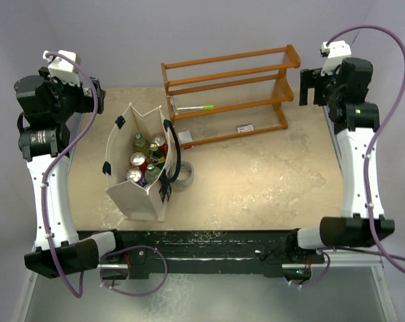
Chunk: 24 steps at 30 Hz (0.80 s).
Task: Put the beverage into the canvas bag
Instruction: Reset both arms
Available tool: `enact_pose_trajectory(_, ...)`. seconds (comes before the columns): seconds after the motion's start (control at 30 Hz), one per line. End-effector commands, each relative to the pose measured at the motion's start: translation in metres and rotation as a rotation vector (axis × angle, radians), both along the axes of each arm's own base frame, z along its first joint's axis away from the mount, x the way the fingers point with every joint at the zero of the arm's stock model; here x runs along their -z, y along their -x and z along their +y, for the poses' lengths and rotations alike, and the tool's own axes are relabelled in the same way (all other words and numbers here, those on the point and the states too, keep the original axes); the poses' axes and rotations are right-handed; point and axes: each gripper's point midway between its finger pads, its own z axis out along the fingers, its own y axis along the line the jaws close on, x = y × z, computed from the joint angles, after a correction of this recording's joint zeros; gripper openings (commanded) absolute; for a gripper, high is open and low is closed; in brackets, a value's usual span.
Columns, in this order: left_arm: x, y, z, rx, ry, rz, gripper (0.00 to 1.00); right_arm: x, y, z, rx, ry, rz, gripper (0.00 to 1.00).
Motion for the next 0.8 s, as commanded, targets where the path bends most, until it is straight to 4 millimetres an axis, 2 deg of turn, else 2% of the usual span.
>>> enact_pose_trajectory(0.0, -0.022, 0.025, -0.007, 0.007, -0.008, -0.077, 0.99, -0.041, 0.039, 0.012, -0.045, -0.01, -0.138, 1.0)
enact_pose_trajectory(0.13, -0.015, 0.032, -0.006, -0.004, -0.012, -0.052, 0.99, -0.03, 0.058, 0.01, -0.026, -0.014, -0.133, 1.0)
enact_pose_trajectory(0.27, -0.017, 0.045, -0.006, -0.02, -0.025, -0.066, 0.99, -0.018, 0.077, 0.011, -0.02, -0.023, -0.127, 1.0)
enact_pose_trajectory(0.33, -0.011, 0.047, -0.006, -0.027, -0.02, -0.062, 0.99, -0.011, 0.082, 0.013, -0.026, -0.028, -0.114, 1.0)
enact_pose_trajectory(0.47, 0.003, 0.051, -0.009, -0.019, 0.007, -0.025, 0.99, -0.004, 0.086, 0.014, -0.025, -0.039, -0.088, 1.0)
enact_pose_trajectory(0.77, 0.016, 0.053, -0.022, 0.036, 0.064, -0.014, 0.99, 0.011, 0.089, 0.005, 0.019, -0.01, -0.109, 1.0)
